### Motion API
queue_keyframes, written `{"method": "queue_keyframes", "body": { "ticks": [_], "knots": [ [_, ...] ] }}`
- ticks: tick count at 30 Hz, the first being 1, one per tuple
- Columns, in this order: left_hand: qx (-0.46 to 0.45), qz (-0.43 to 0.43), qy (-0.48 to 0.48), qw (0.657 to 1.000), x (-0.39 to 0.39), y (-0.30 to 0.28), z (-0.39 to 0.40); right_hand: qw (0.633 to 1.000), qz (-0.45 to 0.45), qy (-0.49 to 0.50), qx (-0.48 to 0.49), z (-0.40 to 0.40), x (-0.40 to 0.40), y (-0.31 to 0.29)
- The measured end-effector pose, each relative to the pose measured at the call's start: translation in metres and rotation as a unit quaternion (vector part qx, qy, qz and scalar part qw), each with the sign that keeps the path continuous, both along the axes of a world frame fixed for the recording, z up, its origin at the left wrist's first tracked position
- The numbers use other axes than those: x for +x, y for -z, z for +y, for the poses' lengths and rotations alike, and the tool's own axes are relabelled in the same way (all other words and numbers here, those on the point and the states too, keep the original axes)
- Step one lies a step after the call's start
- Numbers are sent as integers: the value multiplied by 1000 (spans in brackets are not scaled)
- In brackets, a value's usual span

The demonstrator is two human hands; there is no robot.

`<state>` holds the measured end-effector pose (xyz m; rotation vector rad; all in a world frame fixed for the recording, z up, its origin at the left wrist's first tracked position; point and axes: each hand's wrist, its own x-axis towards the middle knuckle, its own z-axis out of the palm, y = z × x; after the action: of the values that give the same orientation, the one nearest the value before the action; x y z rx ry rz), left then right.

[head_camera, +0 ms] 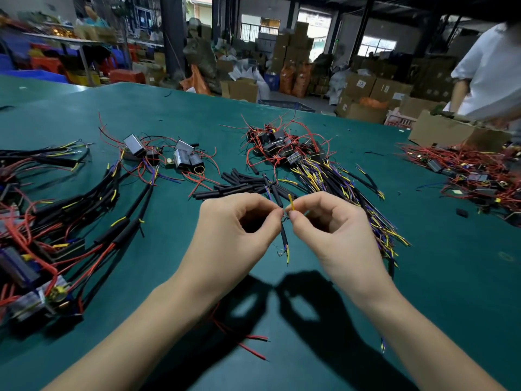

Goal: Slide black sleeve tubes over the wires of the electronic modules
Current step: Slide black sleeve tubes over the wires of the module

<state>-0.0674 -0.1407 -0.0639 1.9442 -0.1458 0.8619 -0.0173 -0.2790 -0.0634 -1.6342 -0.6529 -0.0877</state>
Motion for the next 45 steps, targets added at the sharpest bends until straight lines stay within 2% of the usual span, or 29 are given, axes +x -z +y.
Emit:
{"method": "queue_keyframes", "body": {
  "ticks": [6, 10, 13, 15, 19, 22, 25, 27, 29, 31, 35, 36, 37, 38, 40, 41, 43, 45],
  "knots": [
    [21, 17, 31, 999, -1, -3, 3, 1000, -2, -1, -8, 0, 1, 0],
    [-27, 57, 38, 997, 1, -4, 5, 1000, -13, -7, -8, 0, -1, 0],
    [-25, 73, 36, 996, 2, -4, 7, 999, -37, -6, -23, -1, -2, 0],
    [14, 72, 27, 997, 1, -4, 7, 998, -57, 2, -40, 0, -3, 1],
    [147, 38, 6, 988, -1, -5, 10, 987, -124, 34, -92, 1, -3, -1],
    [226, 41, -3, 973, -3, -4, 11, 985, -123, 40, -111, 1, -1, -1],
    [245, 55, -3, 968, -2, -4, 10, 983, -124, 43, -129, -1, -1, 0],
    [209, 62, -4, 976, -2, -4, 8, 976, -153, 55, -144, -1, -1, 1],
    [138, 93, -1, 986, -2, -6, 8, 959, -216, 76, -170, -1, -2, 2],
    [74, 163, 24, 983, 0, -8, 11, 928, -306, 87, -195, -1, -3, 3],
    [-41, 303, 108, 946, 2, -13, 23, 805, -522, 135, -248, 0, -1, 8],
    [-44, 319, 114, 940, 2, -14, 25, 796, -537, 135, -245, 0, 0, 8],
    [-48, 320, 119, 939, 2, -14, 26, 811, -521, 128, -233, 1, 0, 9],
    [-55, 307, 122, 942, 2, -14, 26, 846, -475, 115, -213, 2, -1, 9],
    [-32, 227, 118, 966, 1, -12, 24, 932, -318, 77, -157, 2, -2, 7],
    [24, 170, 95, 981, 0, -12, 23, 962, -232, 58, -129, 2, -2, 7],
    [154, 70, 60, 984, 0, -11, 24, 992, -93, 22, -86, 1, -1, 7],
    [246, 27, 57, 967, -1, -11, 27, 997, -25, -5, -66, -1, 0, 5]
  ]
}}
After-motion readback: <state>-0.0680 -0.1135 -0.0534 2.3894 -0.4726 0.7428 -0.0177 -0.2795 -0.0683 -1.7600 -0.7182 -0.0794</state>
